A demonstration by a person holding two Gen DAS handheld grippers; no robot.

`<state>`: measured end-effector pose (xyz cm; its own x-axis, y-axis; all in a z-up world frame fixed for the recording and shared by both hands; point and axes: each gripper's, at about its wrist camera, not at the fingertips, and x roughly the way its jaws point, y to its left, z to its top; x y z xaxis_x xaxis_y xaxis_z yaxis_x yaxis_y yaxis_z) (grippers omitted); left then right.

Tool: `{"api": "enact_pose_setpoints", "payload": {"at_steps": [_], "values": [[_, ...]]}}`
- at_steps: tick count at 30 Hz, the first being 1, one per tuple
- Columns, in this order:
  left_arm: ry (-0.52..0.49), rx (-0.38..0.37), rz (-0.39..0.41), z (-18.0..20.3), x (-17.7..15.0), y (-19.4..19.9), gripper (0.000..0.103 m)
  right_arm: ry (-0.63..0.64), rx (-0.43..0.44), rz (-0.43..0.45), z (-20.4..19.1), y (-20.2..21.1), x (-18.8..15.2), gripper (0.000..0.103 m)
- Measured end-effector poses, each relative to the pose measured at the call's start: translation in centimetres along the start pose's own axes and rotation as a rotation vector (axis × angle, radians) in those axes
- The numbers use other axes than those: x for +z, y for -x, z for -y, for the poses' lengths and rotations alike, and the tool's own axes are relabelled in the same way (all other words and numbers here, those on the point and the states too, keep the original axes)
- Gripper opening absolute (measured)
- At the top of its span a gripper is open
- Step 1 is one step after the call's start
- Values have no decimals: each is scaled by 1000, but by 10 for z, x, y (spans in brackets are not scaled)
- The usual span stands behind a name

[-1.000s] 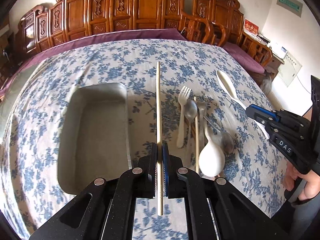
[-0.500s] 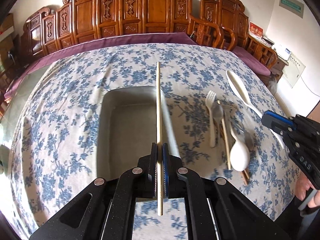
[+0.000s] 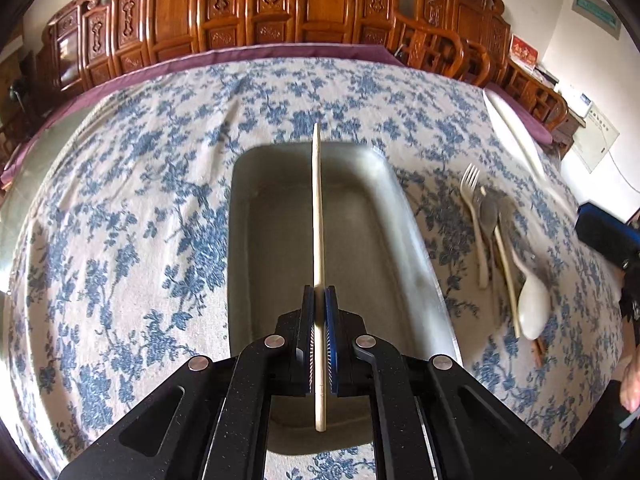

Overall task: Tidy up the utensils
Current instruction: 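Carry the chopstick into the grey tray and open the left gripper, then lower the white plastic spoon into the tray and open the right gripper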

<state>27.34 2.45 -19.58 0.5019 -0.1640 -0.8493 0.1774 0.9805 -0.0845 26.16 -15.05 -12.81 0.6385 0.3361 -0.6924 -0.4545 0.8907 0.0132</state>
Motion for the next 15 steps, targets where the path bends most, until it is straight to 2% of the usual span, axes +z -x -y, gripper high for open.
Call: {"api": "enact_pose_setpoints", "payload": {"at_steps": [6,9,12,15], "values": [[-12,-30,-59,0,-7,-20,4,2,2,-15,-8,-13,2,10],[-7,-26,-53,-1,-7,-20,5,-19,17,-29,-10,-21,2,10],[14,-40,-37,-4,-4,-14,17,-33,33,-46,-17,-29,2,10],[31,-47,-15,-8,-2,-4,18,-53,49,-56,-24,-36,3,10]]}}
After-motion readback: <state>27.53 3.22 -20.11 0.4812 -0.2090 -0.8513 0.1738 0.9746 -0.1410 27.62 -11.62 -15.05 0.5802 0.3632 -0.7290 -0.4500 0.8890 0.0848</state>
